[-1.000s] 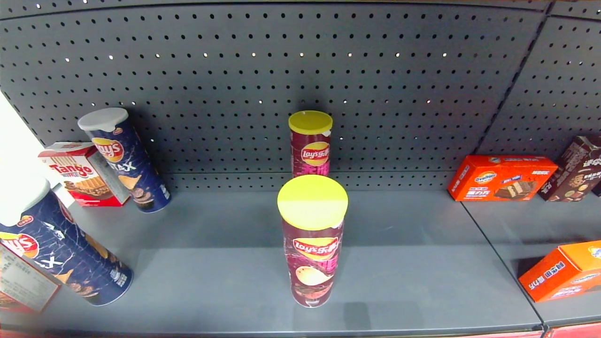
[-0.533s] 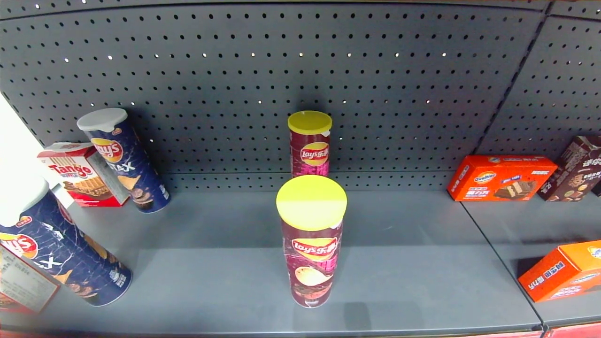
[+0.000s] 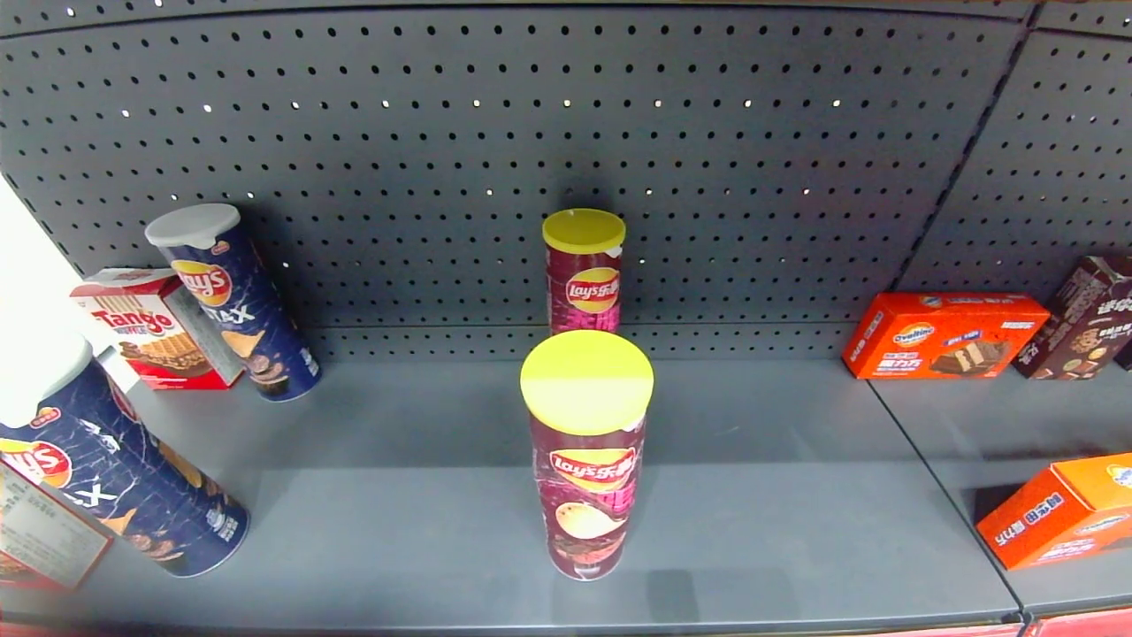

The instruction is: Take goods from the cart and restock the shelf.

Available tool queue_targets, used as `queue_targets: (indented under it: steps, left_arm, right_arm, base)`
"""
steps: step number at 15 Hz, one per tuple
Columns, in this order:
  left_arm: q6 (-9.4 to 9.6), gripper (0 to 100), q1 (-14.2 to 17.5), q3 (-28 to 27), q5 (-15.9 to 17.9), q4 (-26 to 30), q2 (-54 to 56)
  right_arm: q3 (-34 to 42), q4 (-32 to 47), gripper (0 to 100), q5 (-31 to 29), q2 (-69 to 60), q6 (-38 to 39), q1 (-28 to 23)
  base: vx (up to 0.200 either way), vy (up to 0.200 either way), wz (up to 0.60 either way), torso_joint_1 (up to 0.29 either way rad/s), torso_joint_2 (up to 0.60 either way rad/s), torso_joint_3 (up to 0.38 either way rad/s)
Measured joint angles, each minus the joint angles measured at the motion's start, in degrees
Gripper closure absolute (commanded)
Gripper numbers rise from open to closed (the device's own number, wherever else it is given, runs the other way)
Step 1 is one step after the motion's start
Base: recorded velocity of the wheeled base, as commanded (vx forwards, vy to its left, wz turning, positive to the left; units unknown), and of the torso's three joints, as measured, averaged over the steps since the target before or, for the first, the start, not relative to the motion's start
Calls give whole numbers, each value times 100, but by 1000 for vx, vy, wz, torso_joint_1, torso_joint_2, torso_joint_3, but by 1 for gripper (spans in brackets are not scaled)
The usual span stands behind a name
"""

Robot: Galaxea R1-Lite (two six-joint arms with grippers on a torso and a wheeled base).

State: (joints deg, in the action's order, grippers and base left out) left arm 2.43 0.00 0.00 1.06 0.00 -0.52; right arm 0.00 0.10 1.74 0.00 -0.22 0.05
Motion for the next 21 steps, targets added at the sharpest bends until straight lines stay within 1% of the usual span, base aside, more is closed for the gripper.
queue_targets:
  steps: [2,4,11,13,20,21]
  left_arm:
    - [0,0,0,0,0,0,0]
    - [2,0,0,0,0,0,0]
    - [-5,0,0,0,-2,0,0]
    - [-16,0,-7,0,0,0,0]
    - [-20,0,0,0,13,0,0]
    - [-27,0,0,0,9,0,0]
  right_arm:
    - [0,1,0,0,2,-2,0]
    - [-5,4,0,-2,2,-2,0]
    - [0,0,0,0,0,0,5]
    - [0,-2,0,0,0,0,0]
    - [-5,1,0,0,0,0,0]
    - [-5,0,0,-2,0,0,0]
  base:
    - [0,0,0,0,0,0]
    - [0,0,600,2,5,5]
    - [0,0,0,0,0,0]
    - [0,200,0,0,0,0]
    - [0,0,0,0,0,0]
    - [-200,0,0,2,2,2]
